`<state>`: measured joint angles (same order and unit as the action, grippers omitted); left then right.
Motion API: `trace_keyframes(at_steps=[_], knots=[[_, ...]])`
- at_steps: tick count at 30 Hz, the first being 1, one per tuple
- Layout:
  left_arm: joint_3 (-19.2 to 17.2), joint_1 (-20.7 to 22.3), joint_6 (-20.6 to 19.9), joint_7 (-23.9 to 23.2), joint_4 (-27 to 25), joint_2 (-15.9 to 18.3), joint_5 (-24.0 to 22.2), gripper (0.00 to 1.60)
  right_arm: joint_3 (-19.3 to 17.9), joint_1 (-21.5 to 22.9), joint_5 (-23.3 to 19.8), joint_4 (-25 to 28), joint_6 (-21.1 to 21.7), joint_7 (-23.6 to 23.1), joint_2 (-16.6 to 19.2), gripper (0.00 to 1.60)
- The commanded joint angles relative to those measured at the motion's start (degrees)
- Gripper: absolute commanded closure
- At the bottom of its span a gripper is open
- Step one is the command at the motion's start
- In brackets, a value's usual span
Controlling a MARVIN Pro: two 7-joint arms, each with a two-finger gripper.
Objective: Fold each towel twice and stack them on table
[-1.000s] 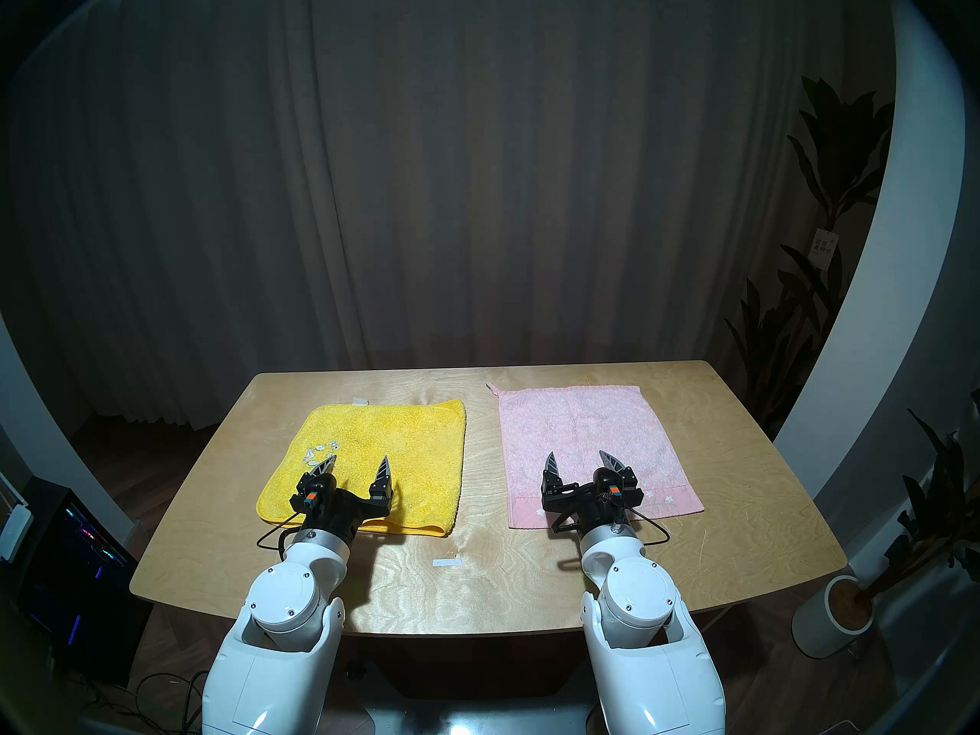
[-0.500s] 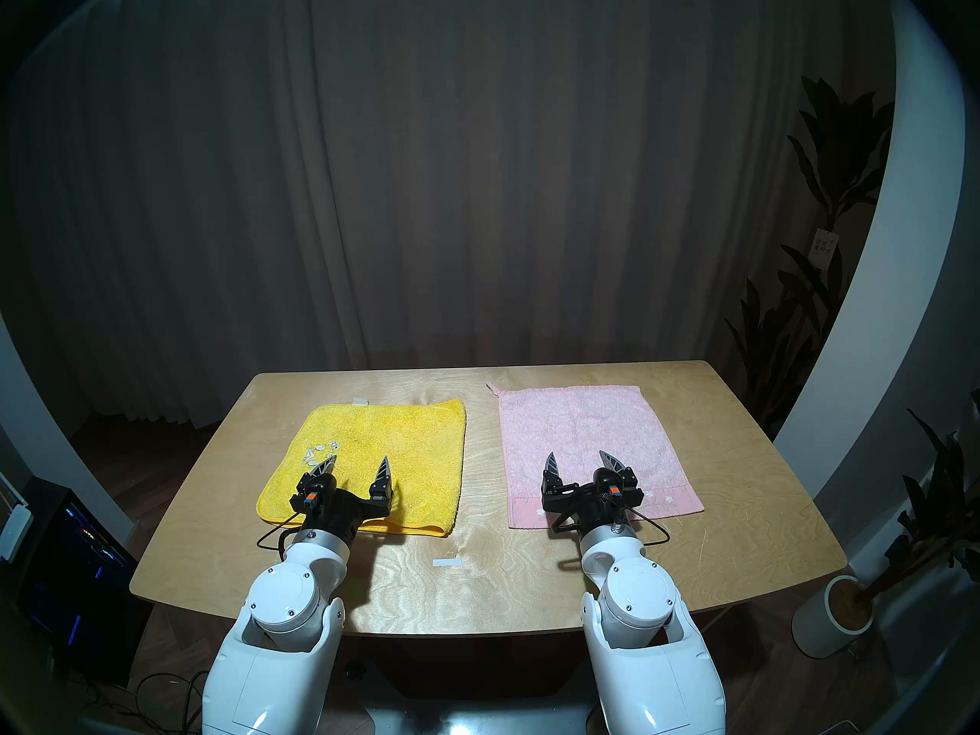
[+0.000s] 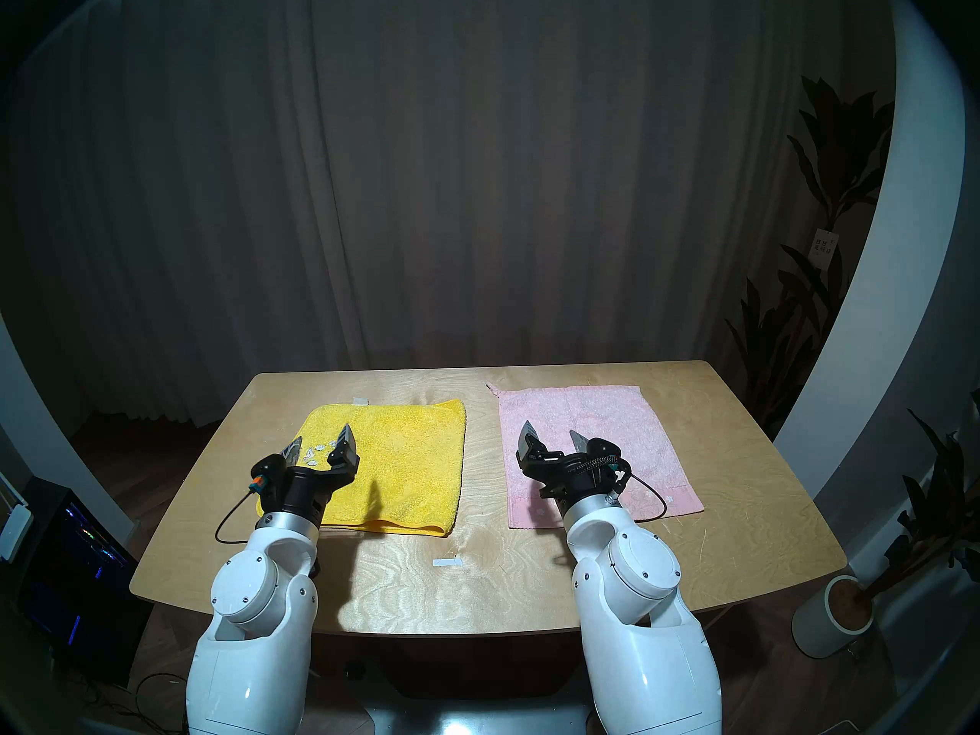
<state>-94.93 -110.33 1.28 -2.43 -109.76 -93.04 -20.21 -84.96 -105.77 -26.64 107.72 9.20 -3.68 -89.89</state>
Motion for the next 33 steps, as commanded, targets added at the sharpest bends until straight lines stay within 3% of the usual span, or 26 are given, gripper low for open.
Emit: trace_keyframes(at_steps=[1, 4, 16, 22, 25, 28, 31, 33], knots=[[-1.15, -1.24, -0.77, -0.34, -5.00, -1.09, -7.12, 0.00, 1.89, 0.90, -7.36, 3.72, 2.90, -0.50, 0.02, 0.00], [-1.39, -1.84, -1.19, -0.20, -5.47, -1.26, -9.43, 0.00, 2.29, 0.92, -9.42, 4.14, 3.98, -0.33, 0.09, 0.00], [-2.92, -4.72, -5.33, -0.15, -8.92, -2.39, -23.03, 0.00, 2.56, -0.15, -25.53, 4.81, 11.28, 3.21, 0.12, 0.00], [-4.51, -5.52, -7.10, 0.15, -9.62, -3.06, -28.48, 0.00, 2.74, -1.08, -31.41, 4.49, 13.46, 5.07, 0.30, 0.00], [-5.77, -6.11, -8.96, 0.41, -10.37, -3.63, -33.16, 0.00, 2.93, -1.61, -36.97, 4.61, 15.10, 6.73, 0.44, 0.00], [-6.38, -6.38, -9.75, 0.49, -10.63, -3.87, -35.37, 0.00, 3.11, -1.94, -39.41, 4.60, 15.74, 7.23, 0.54, 0.00], [-7.95, -7.22, -12.39, 0.53, -11.56, -4.62, -40.38, 0.00, 3.39, -2.88, -45.93, 4.76, 17.01, 8.62, 0.83, 0.00], [-8.24, -7.43, -12.94, 0.49, -11.79, -4.68, -41.40, 0.00, 3.43, -3.07, -47.36, 4.79, 17.27, 8.95, 0.84, 0.00]])
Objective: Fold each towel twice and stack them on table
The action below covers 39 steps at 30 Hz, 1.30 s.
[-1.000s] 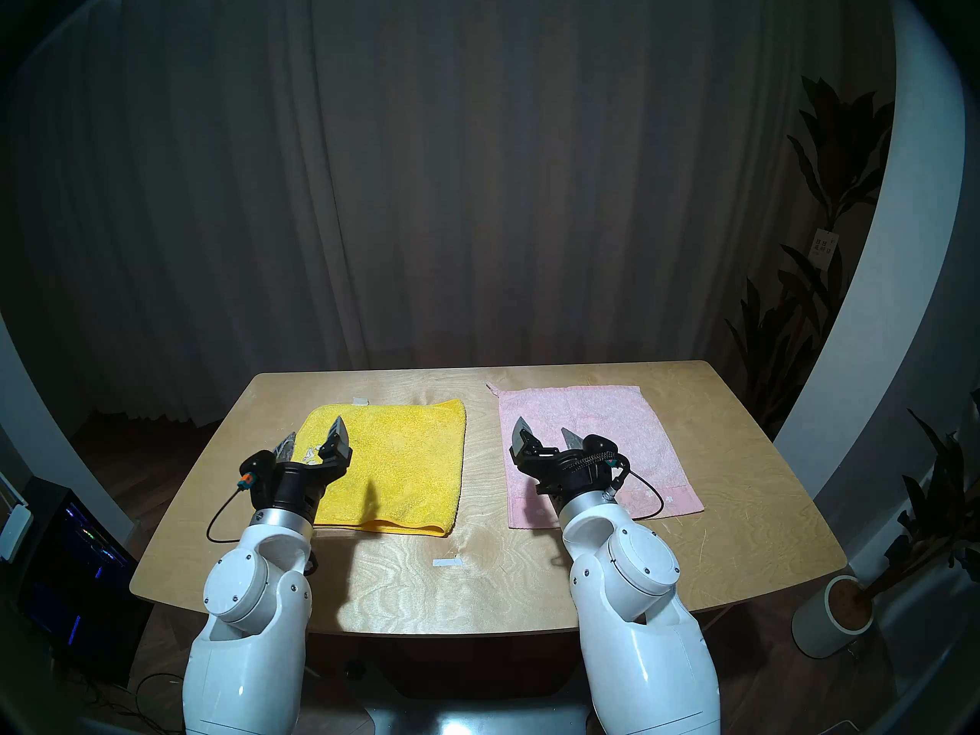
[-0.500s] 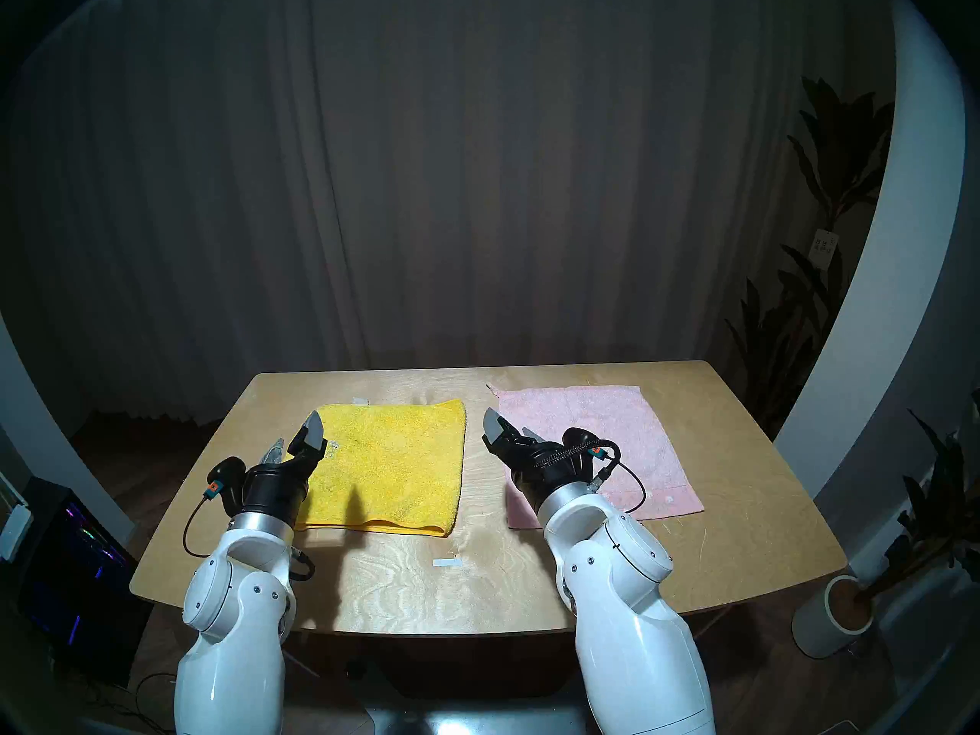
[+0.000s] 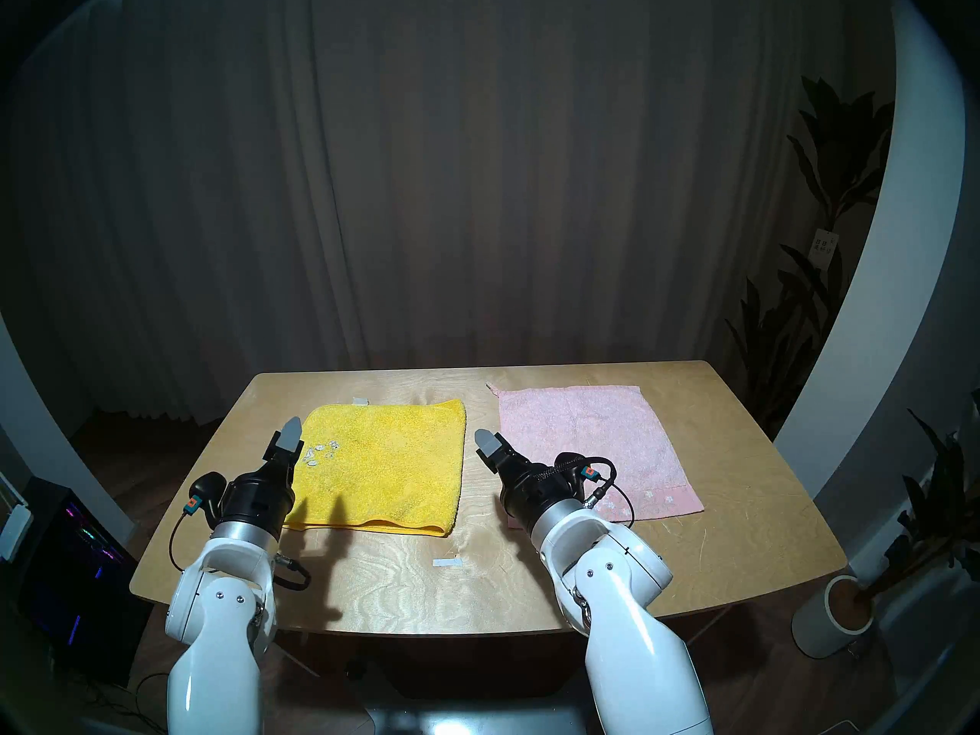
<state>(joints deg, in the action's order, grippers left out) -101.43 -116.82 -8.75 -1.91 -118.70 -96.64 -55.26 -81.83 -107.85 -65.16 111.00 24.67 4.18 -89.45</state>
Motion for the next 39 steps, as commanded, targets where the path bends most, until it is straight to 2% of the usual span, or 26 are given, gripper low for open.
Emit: trace_keyframes(at_steps=[1, 2, 3, 4, 6, 7, 13, 19, 20, 21, 22, 23, 25, 26, 27, 28, 29, 30, 34, 35, 39], knots=[[-2.13, -1.15, -3.81, 0.01, -3.16, -1.33, -7.96, 0.00, 0.30, -1.16, -10.53, 1.62, 1.98, 1.55, 0.47, 0.00], [-2.38, -1.31, -4.35, 0.06, -3.33, -1.40, -8.91, 0.00, 0.33, -1.28, -11.74, 1.64, 2.14, 1.82, 0.49, 0.00], [-3.28, -1.67, -6.31, 0.06, -3.93, -1.67, -11.78, 0.00, 0.37, -1.50, -15.21, 1.89, 2.43, 3.08, 0.57, 0.00], [-3.28, -1.67, -6.31, 0.06, -3.93, -1.67, -11.78, 0.00, 0.37, -1.50, -15.21, 1.89, 2.43, 3.08, 0.57, 0.00], [-4.25, -2.09, -8.67, 0.24, -4.57, -1.55, -14.84, 0.00, 0.76, -1.35, -17.45, 2.36, 2.65, 4.55, 0.76, 0.00], [-4.98, -2.37, -10.53, 0.48, -5.09, -1.36, -17.04, 0.00, 1.34, -1.02, -16.17, 3.23, 2.31, 6.29, 0.98, 0.00], [-8.38, -2.73, -16.68, 2.30, -5.78, 0.37, -24.76, 0.00, 1.87, -0.98, -22.34, 4.97, 1.60, 12.89, 1.26, 0.00], [-11.69, -2.36, -23.68, 6.48, -5.24, 2.88, -30.05, 0.00, 2.54, -0.53, -27.69, 6.78, -0.32, 20.61, 1.50, 0.00], [-12.02, -2.28, -24.40, 7.03, -4.87, 3.27, -30.65, 0.00, 2.44, -0.43, -30.06, 6.62, -0.20, 21.39, 1.46, 0.00], [-12.19, -2.20, -24.65, 6.71, -4.29, 3.37, -31.02, 0.00, 2.60, -0.65, -32.62, 6.49, -1.23, 22.18, 1.60, 0.00], [-12.38, -1.98, -24.97, 6.94, -3.63, 3.49, -31.00, 0.00, 3.44, -1.18, -36.85, 6.48, -4.59, 23.19, 2.13, 0.00], [-12.38, -1.98, -24.97, 6.94, -3.63, 3.49, -31.00, 0.00, 3.44, -1.18, -36.85, 6.48, -4.59, 23.19, 2.13, 0.00], [-12.69, -1.65, -25.41, 7.33, -3.04, 3.09, -32.04, 0.00, 4.20, -1.68, -39.49, 7.13, -7.03, 24.21, 2.64, 0.00], [-12.77, -1.61, -25.64, 7.46, -2.92, 3.22, -32.09, 0.00, 4.35, -1.98, -39.96, 7.63, -6.97, 24.61, 2.81, 0.00], [-12.85, -1.61, -25.82, 7.43, -2.72, 3.25, -32.21, 0.00, 5.48, -2.62, -40.96, 8.52, -9.51, 25.24, 3.53, 0.00], [-12.92, -1.62, -25.85, 7.33, -2.55, 3.10, -32.44, 0.00, 5.55, -3.09, -40.96, 9.09, -8.78, 25.46, 3.73, 0.00], [-13.05, -1.61, -26.16, 7.51, -2.39, 3.13, -32.78, 0.00, 6.90, -3.83, -40.88, 10.18, -11.19, 25.55, 4.67, 0.00], [-13.13, -1.61, -26.37, 7.70, -2.29, 3.20, -32.95, 0.00, 7.18, -4.33, -41.04, 10.72, -11.08, 25.22, 5.03, 0.00], [-14.00, -1.21, -27.03, 9.41, -1.18, 2.66, -35.08, 0.00, 10.22, -5.17, -41.09, 13.19, -15.76, 26.11, 7.45, 0.00], [-14.10, -1.31, -27.60, 8.81, -0.77, 3.47, -34.82, 0.00, 11.05, -5.21, -39.60, 13.38, -16.95, 25.98, 8.10, 0.00], [-14.98, -1.27, -28.28, 10.46, 1.06, 3.73, -35.61, 0.00, 13.41, -4.96, -39.49, 12.80, -21.28, 25.85, 10.20, 0.00]])
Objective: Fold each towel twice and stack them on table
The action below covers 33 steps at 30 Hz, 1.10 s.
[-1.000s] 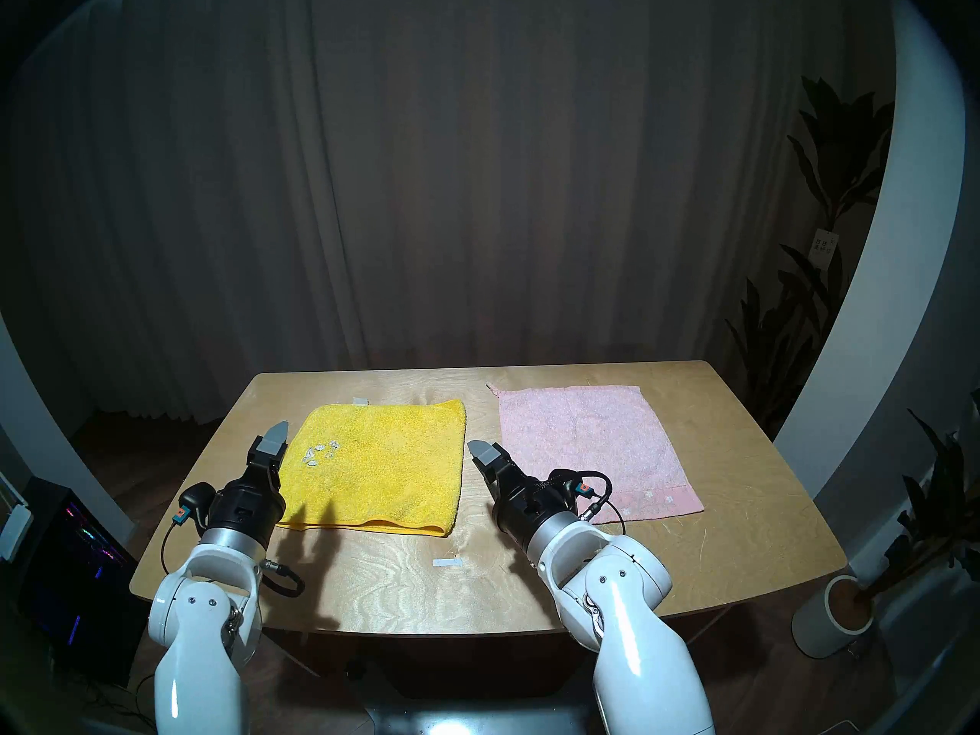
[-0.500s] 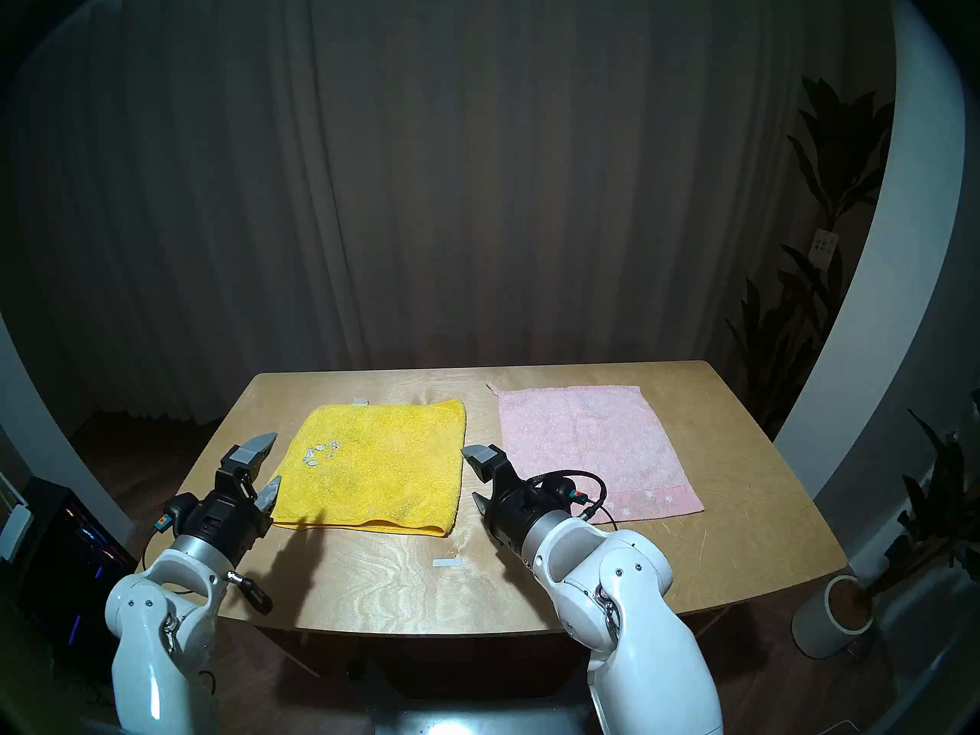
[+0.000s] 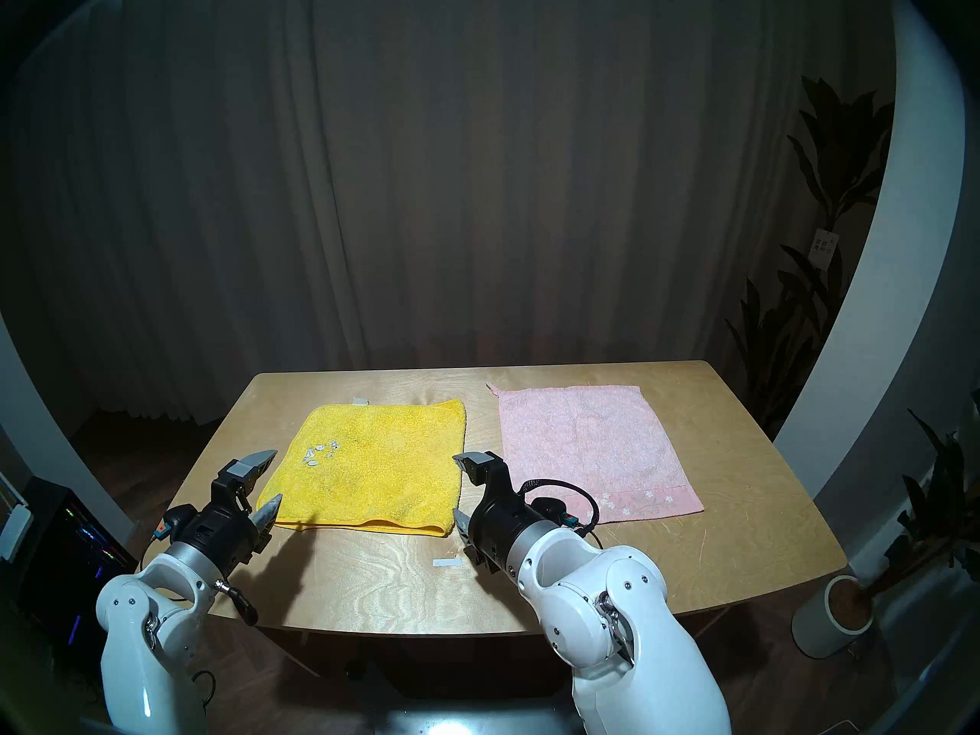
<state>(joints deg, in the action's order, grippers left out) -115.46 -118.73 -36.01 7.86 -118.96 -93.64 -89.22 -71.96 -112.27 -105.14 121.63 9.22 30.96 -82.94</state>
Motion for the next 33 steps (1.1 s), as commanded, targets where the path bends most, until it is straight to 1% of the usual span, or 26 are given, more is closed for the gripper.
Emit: trace_keyframes(at_steps=[1, 3, 4, 6, 7, 8, 9, 10, 11, 12, 13, 14, 15, 16, 17, 18, 20, 21, 22, 23, 25, 30, 33], knots=[[-1.16, 0.69, -1.21, 0.74, 1.72, 0.88, -1.81, 0.00, 4.20, -0.31, 0.33, 1.96, -7.06, -0.98, 4.25, 0.00], [-1.39, 0.81, -1.57, 1.09, 2.43, 1.06, -2.15, 0.00, 5.10, 0.17, 0.55, 1.33, -8.41, -1.46, 4.87, 0.00], [-1.45, 0.98, -1.73, 1.34, 2.83, 1.05, -2.43, 0.00, 5.86, 0.60, 0.26, 0.89, -9.94, -1.46, 5.44, 0.00], [-1.44, 1.29, -2.18, 1.41, 3.40, 1.12, -2.95, 0.00, 7.82, 1.58, 0.65, 0.05, -11.75, -3.07, 6.86, 0.00], [-1.37, 1.51, -2.48, 1.60, 3.69, 1.15, -3.28, 0.00, 9.28, 2.34, -0.17, -0.22, -14.32, -3.43, 8.18, 0.00], [-1.19, 1.67, -2.58, 1.75, 3.86, 1.14, -3.33, 0.00, 9.17, 2.41, 0.17, -0.73, -12.32, -3.52, 7.53, 0.00], [-1.10, 1.85, -2.75, 1.90, 4.06, 1.16, -3.49, 0.00, 10.64, 3.26, -0.12, -0.96, -15.11, -3.98, 8.85, 0.00], [-1.02, 2.02, -2.92, 2.08, 4.29, 1.15, -3.73, 0.00, 11.36, 3.75, -0.32, -1.39, -15.64, -4.35, 9.24, 0.00], [-0.96, 2.19, -3.12, 2.22, 4.53, 1.21, -3.93, 0.00, 12.27, 4.44, -0.63, -1.67, -17.16, -4.67, 9.97, 0.00], [-0.88, 2.36, -3.19, 2.33, 4.77, 1.22, -4.01, 0.00, 12.30, 4.56, -0.40, -2.04, -16.60, -4.75, 9.45, 0.00], [-0.84, 2.58, -3.26, 2.76, 5.06, 1.20, -4.20, 0.00, 13.47, 5.54, -0.36, -2.40, -18.92, -5.00, 10.24, 0.00], [-0.81, 2.86, -3.21, 3.41, 5.42, 1.19, -4.31, 0.00, 13.88, 6.08, -0.62, -3.02, -19.53, -4.76, 10.13, 0.00], [-0.79, 3.08, -3.23, 3.68, 5.68, 1.24, -4.38, 0.00, 14.73, 6.86, -0.25, -3.54, -20.90, -4.89, 10.47, 0.00], [-0.78, 3.26, -3.46, 4.00, 5.89, 1.46, -4.55, 0.00, 15.88, 7.98, -0.79, -4.23, -22.21, -5.02, 11.09, 0.00], [-0.74, 3.35, -3.65, 3.59, 6.07, 1.83, -4.30, 0.00, 15.61, 7.57, 0.09, -4.48, -21.32, -5.18, 10.31, 0.00], [-0.61, 3.35, -3.79, 3.65, 5.85, 2.50, -3.47, 0.00, 16.84, 8.75, -0.06, -4.74, -23.34, -5.04, 11.08, 0.00], [-0.93, 3.68, -3.82, 4.90, 6.09, 2.32, -4.34, 0.00, 18.02, 9.92, -0.59, -5.35, -25.34, -4.68, 11.37, 0.00], [-1.01, 3.72, -3.95, 5.28, 6.07, 2.64, -4.20, 0.00, 18.12, 9.80, -0.81, -5.54, -25.51, -4.86, 11.10, 0.00], [-1.11, 3.73, -4.17, 5.98, 6.06, 2.99, -4.12, 0.00, 19.23, 11.13, -0.62, -6.33, -27.24, -4.44, 11.39, 0.00], [-1.33, 3.81, -4.27, 6.54, 6.16, 2.98, -4.52, 0.00, 19.93, 11.92, -1.57, -6.86, -28.20, -4.16, 11.51, 0.00], [-1.72, 3.54, -4.51, 7.90, 5.98, 3.58, -4.26, 0.00, 21.10, 12.96, -1.54, -7.55, -29.78, -4.37, 11.63, 0.00], [-3.14, 3.22, -5.62, 9.50, 6.01, 4.03, -5.69, 0.00, 24.70, 16.27, -1.34, -9.17, -34.23, -3.92, 12.31, 0.00], [-3.75, 3.93, -5.85, 10.79, 7.05, 4.27, -6.39, 0.00, 26.70, 18.28, -1.64, -10.48, -36.16, -3.53, 12.29, 0.00]])
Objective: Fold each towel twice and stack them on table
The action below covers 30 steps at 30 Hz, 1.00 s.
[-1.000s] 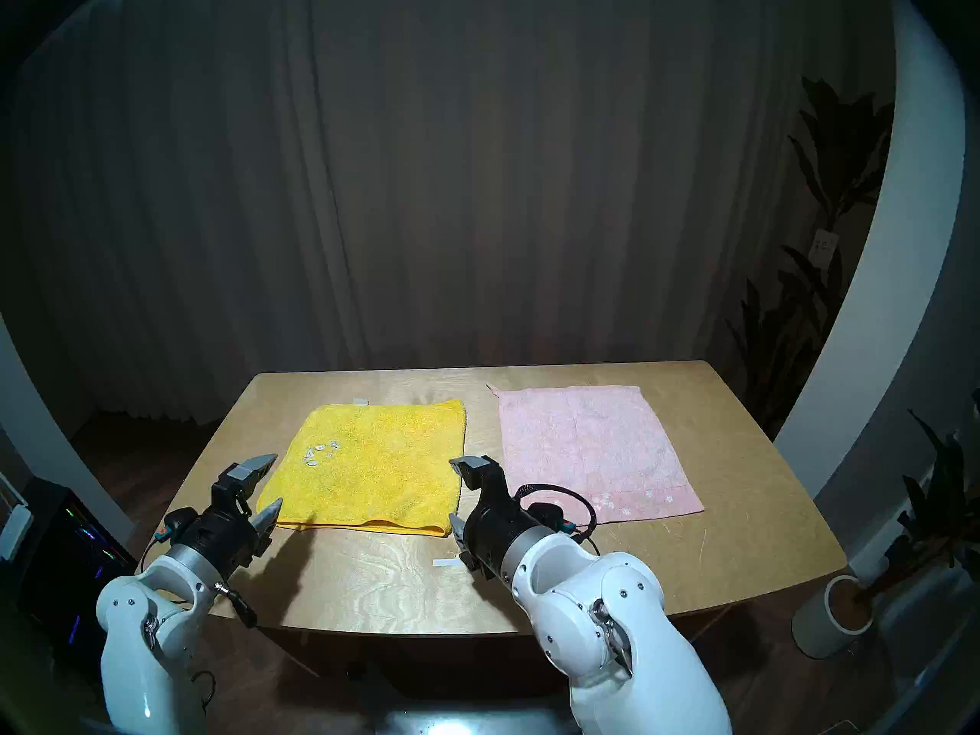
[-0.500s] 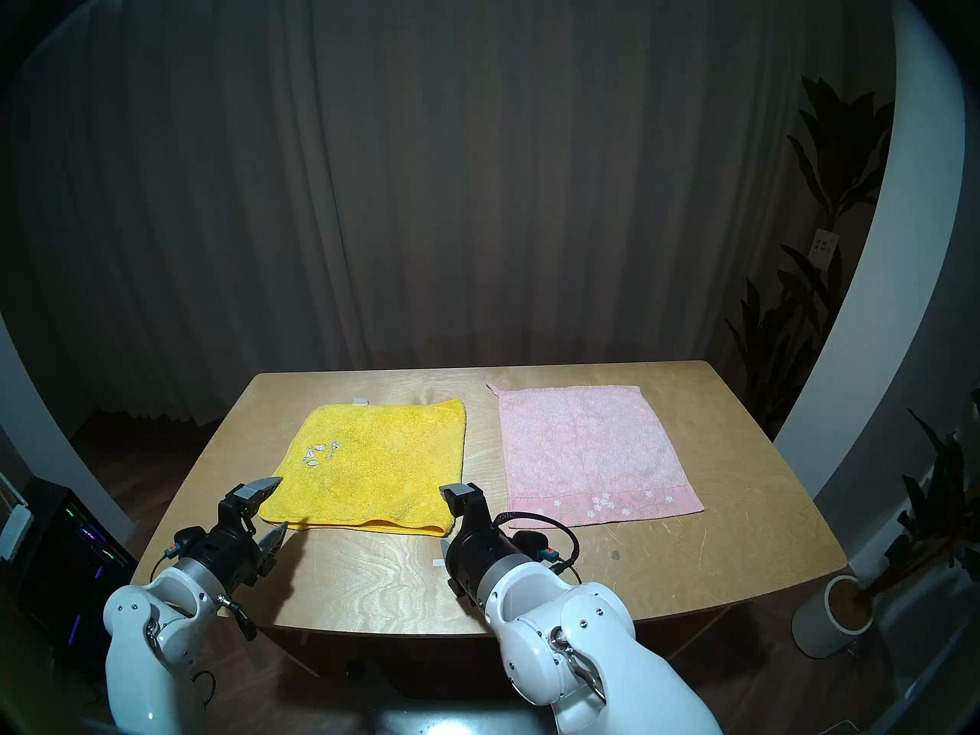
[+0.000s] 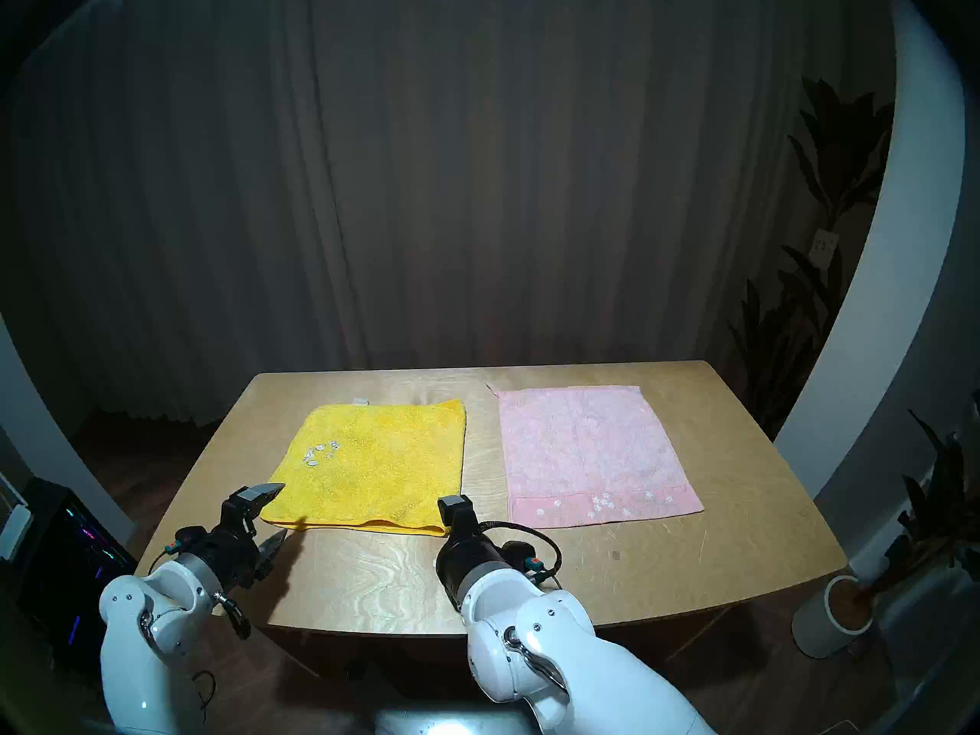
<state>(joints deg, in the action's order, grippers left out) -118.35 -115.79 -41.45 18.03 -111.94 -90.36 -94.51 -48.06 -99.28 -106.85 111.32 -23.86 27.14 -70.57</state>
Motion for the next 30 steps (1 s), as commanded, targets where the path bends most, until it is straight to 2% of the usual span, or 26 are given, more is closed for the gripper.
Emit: trace_keyframes(at_steps=[1, 10, 11, 12, 14, 19, 20, 21, 26, 30], knots=[[-0.93, 1.65, -0.56, 1.47, 0.59, 1.21, -1.41, 0.00, 3.78, 6.16, -0.01, -0.87, -4.30, 0.32, -0.18, 0.00], [-0.08, 5.07, -2.06, 5.64, 3.70, 2.71, -3.08, 0.00, 10.06, 12.65, -1.81, -5.14, -11.79, 1.92, -1.04, 0.00], [0.07, 5.41, -2.17, 6.14, 3.96, 2.93, -3.14, 0.00, 9.10, 11.64, -1.67, -5.21, -11.61, 1.86, -1.61, 0.00], [0.15, 5.77, -2.26, 6.52, 4.24, 3.06, -3.39, 0.00, 11.24, 13.77, -2.22, -5.99, -13.64, 2.30, -1.35, 0.00], [0.36, 6.35, -2.35, 7.71, 4.53, 3.34, -3.71, 0.00, 11.43, 13.93, -2.46, -6.13, -14.74, 2.65, -1.63, 0.00], [1.13, 7.99, -2.69, 11.91, 5.27, 4.70, -4.16, 0.00, 15.03, 17.26, -3.27, -7.07, -20.15, 4.38, -1.80, 0.00], [1.23, 8.36, -2.54, 12.98, 5.38, 4.82, -4.33, 0.00, 16.41, 18.52, -3.96, -7.28, -22.50, 4.70, -1.59, 0.00], [1.36, 8.71, -2.57, 13.94, 5.57, 5.08, -4.47, 0.00, 16.22, 18.38, -3.97, -7.54, -22.30, 4.96, -2.11, 0.00], [2.09, 10.05, -3.09, 18.20, 6.45, 6.25, -5.31, 0.00, 19.62, 21.48, -5.60, -8.48, -28.11, 6.30, -2.27, 0.00], [2.98, 11.10, -3.19, 20.81, 7.51, 6.77, -5.66, 0.00, 21.52, 23.14, -6.51, -9.40, -31.03, 6.55, -2.69, 0.00]])
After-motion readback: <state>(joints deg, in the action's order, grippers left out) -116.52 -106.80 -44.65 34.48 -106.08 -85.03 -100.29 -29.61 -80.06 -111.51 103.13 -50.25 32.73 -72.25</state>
